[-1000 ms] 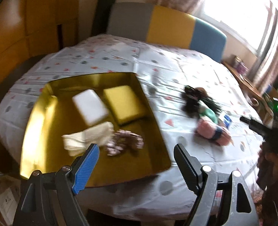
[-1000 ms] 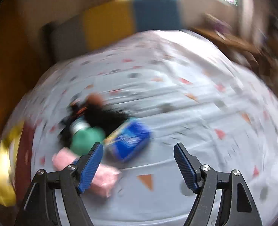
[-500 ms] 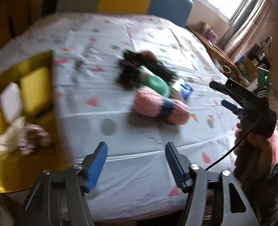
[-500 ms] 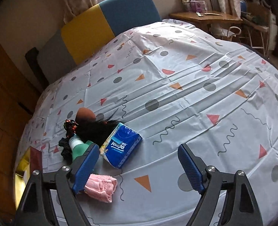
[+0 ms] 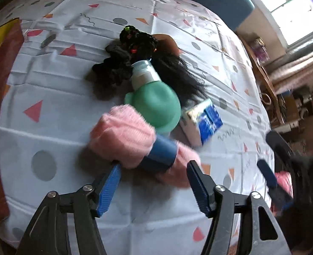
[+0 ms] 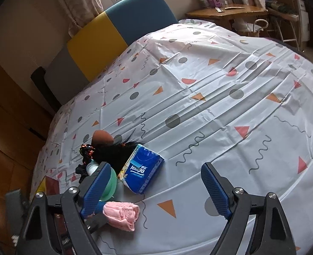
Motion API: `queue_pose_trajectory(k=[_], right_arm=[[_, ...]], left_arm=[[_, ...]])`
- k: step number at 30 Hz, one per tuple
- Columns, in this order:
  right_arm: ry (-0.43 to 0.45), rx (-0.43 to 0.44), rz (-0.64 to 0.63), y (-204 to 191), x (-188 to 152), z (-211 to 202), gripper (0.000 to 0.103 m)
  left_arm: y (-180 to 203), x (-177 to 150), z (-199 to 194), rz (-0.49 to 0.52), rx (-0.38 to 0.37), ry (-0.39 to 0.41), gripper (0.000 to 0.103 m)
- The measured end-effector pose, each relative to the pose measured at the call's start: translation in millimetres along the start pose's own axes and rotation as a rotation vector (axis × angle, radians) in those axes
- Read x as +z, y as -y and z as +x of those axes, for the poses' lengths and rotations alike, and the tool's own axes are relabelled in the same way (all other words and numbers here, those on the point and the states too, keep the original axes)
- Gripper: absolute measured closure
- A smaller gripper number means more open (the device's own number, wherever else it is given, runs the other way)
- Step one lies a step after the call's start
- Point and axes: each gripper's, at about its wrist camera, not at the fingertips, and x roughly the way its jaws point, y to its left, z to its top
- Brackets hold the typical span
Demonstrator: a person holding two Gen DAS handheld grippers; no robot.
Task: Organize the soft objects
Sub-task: 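Reach the left tool down and grasp the rolled pink towel with blue band, then grasp the blue Tempo tissue pack with the right tool while the left tool holds the towel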
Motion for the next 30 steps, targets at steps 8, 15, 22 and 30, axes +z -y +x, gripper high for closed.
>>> queue_pose_trajectory(k=[8,15,22,30], right_arm=[[-0.017,0.024,0.028,4,1,3,0.015],[-0.024,0.007,0.007,2,0,5,0.015],[-0.064,-0.035,-0.014,2,-4,14,0.015],[-0.116,-0.070,-0.024,3,-10,26,0.015]], left_arm=[[16,17,27,0.034,0.155,0.048,0.029],[13,7,22,0.218,0.184,0.077,0.056],[-14,-31,-8,0.360,0.178,0.124,0.058],[-26,-67,-13,0.477,0.202,0.159,0.058]])
